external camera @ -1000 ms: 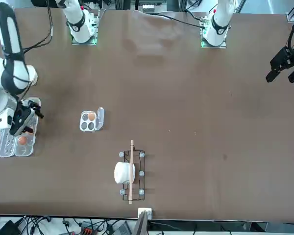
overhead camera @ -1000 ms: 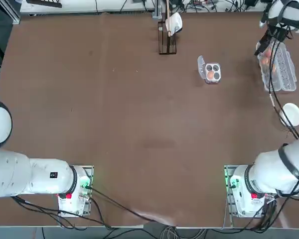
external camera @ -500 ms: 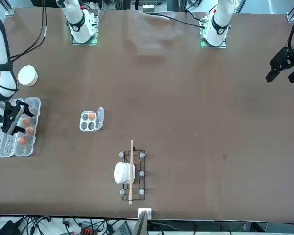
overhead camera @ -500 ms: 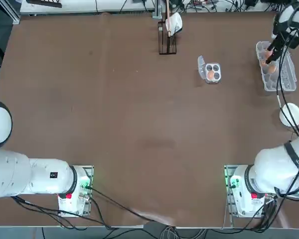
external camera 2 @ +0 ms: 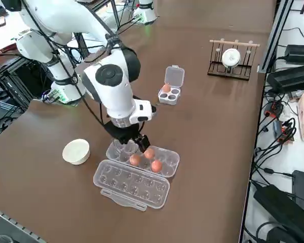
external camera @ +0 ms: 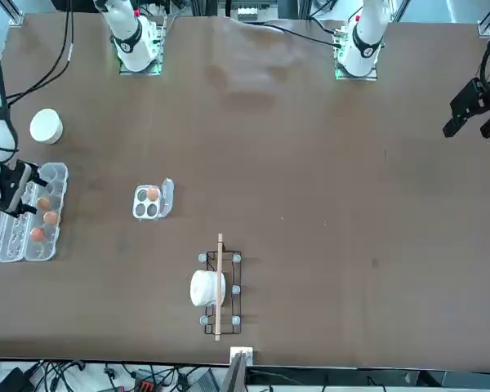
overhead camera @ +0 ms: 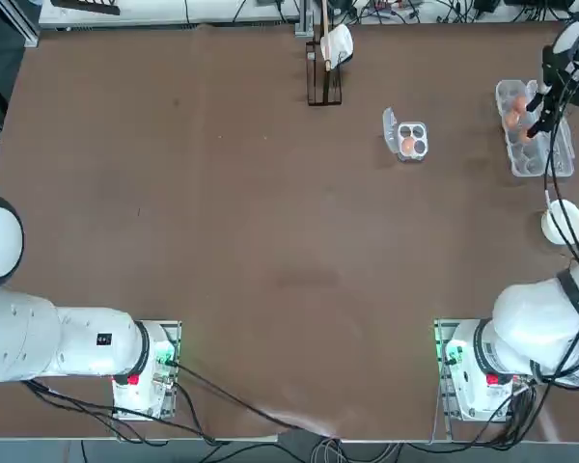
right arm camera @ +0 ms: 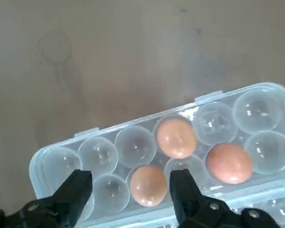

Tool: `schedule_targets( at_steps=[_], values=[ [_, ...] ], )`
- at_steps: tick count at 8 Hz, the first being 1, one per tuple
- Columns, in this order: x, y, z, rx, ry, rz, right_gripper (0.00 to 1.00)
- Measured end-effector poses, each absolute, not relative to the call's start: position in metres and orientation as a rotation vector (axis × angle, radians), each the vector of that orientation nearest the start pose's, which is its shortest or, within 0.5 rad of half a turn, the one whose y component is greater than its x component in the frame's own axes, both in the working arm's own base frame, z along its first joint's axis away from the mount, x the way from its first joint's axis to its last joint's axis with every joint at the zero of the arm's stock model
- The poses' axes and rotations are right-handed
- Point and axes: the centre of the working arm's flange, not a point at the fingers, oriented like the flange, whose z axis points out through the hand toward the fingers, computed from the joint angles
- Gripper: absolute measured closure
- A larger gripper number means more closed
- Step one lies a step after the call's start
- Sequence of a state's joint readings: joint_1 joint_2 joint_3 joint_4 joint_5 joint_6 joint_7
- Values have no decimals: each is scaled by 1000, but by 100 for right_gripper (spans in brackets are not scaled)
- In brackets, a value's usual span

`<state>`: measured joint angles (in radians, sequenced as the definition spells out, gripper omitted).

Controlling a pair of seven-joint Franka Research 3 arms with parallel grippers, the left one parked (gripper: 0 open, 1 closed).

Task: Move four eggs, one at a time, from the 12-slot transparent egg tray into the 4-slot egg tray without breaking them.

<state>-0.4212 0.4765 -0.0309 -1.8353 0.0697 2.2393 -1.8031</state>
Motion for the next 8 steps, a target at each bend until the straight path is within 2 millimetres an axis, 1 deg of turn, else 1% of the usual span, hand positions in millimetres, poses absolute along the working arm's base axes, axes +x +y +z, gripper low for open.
schedule_targets(
  at_steps=[1, 2, 3, 4, 6, 7, 8],
  values=[
    [573, -276, 256, -2410, -1870, 10, 2],
    [573, -277, 251, -2405, -1871, 17, 3],
    [575, -278, 251, -2408, -1875, 13, 3],
    [579, -277, 255, -2418, -1891, -3, 3],
    [595, -272, 271, -2434, -1937, -45, 3],
    [602, -270, 275, -2436, -1952, -56, 3],
    [607, -269, 273, -2433, -1960, -61, 3]
  ],
)
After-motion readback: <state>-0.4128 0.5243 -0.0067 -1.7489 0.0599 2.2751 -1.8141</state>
